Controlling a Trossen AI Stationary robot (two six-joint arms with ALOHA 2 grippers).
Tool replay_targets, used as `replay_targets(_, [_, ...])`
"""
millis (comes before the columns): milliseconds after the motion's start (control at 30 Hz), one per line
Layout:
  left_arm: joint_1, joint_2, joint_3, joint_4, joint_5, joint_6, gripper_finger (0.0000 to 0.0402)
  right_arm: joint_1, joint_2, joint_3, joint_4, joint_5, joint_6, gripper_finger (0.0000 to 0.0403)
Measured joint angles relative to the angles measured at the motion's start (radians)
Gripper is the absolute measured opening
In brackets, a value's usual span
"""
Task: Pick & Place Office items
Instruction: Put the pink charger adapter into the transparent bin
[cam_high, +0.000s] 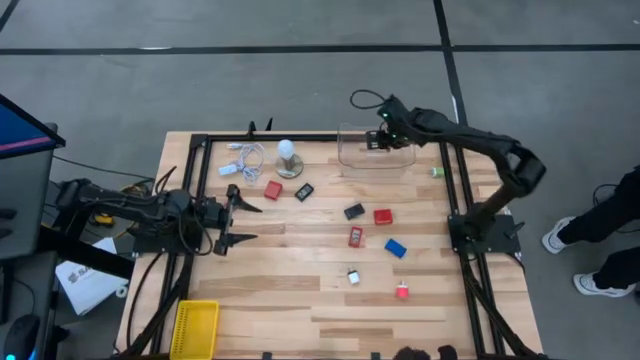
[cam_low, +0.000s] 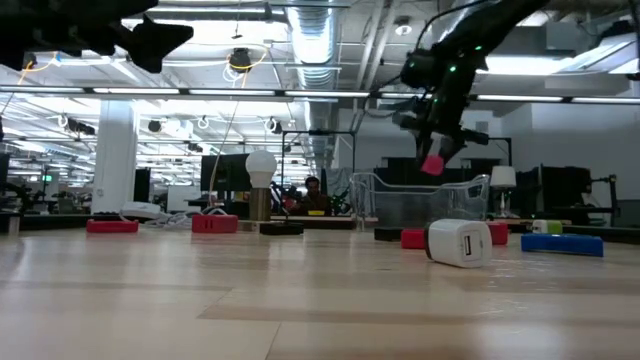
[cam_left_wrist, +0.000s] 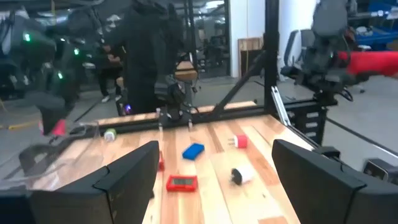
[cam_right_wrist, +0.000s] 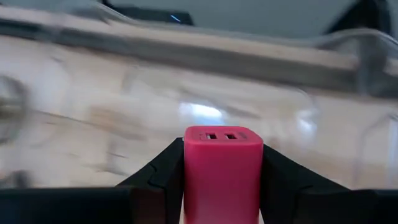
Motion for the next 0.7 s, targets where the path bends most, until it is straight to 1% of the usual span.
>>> replay_targets(100, [0.003,0.028,0.000,0.001,0.000,-0.005,0.0310,0.001,0.065,0.058,-0.095,0.050,0.018,0.0140])
replay_targets(267, [0.003,0.060,0.000,0.019,0.000,-0.015,0.0310,-0.007,0.136,0.078,-0.138,0.052,0.063,0.0140])
replay_targets(467, [0.003,0.064,0.000,0.032,0.000,-0.019,0.0310,-0.023,0.194,0.078,-0.141,0.053,0.091,0.0140])
replay_targets(700, [0.003,0.063,0.000,0.025,-0.027,-0.017,0.0310,-0.040,0.217,0.078,-0.152,0.061,0.116,0.0140])
